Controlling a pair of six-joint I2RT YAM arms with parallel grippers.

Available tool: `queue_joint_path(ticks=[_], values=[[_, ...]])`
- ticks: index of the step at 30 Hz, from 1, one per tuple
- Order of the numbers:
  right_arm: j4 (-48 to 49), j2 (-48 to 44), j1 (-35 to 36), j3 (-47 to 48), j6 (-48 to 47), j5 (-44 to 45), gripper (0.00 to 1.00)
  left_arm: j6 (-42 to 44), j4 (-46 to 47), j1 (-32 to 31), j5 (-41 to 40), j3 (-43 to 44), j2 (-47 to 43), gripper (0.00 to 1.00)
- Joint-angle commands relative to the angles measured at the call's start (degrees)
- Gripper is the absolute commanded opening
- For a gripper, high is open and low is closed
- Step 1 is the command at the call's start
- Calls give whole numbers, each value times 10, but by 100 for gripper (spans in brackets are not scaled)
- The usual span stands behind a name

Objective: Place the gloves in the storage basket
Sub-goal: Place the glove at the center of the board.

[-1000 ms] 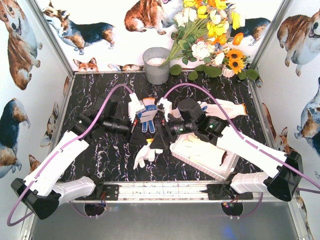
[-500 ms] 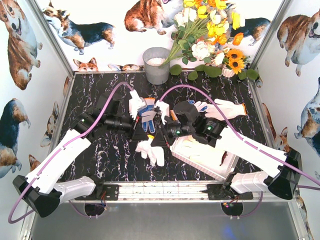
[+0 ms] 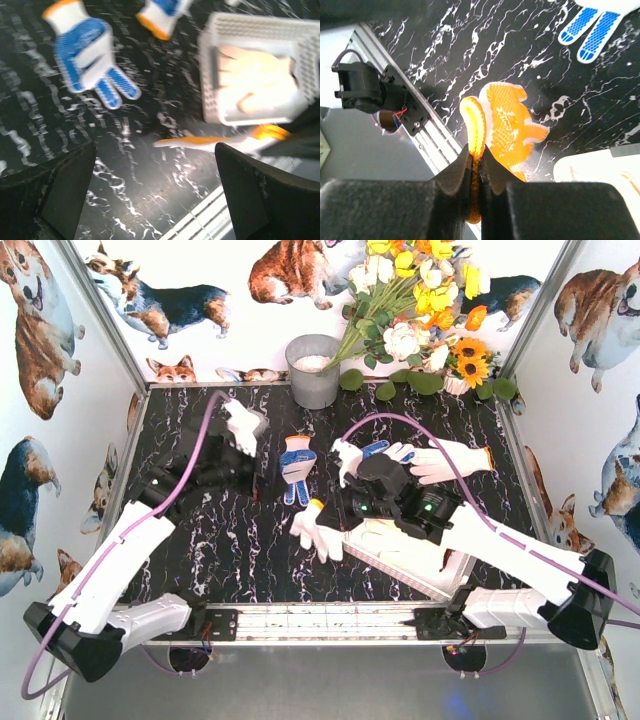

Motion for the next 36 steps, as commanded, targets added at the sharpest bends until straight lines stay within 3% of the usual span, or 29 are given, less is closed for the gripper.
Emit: queue_joint_path(ticks=[1,5,9,19,25,36], values=[[35,-25,0,14,-8,60,0,-27,28,53,-106,9,15,99],[47,-3,0,49,-83,69,0,-52,57,83,-148,4,13,100],[60,58,8,85,-150,22,0,-72,68,95,-233,-15,-13,100],[125,238,148,56,-185,14,0,-72,34,106,-321,-88,-98,100],[120,285,199,58,-176,20,0,-64,17,110,-335,-98,-115,100],[107,322,204,92,-218,157,3,-72,34,115,-339,-108,-119,100]])
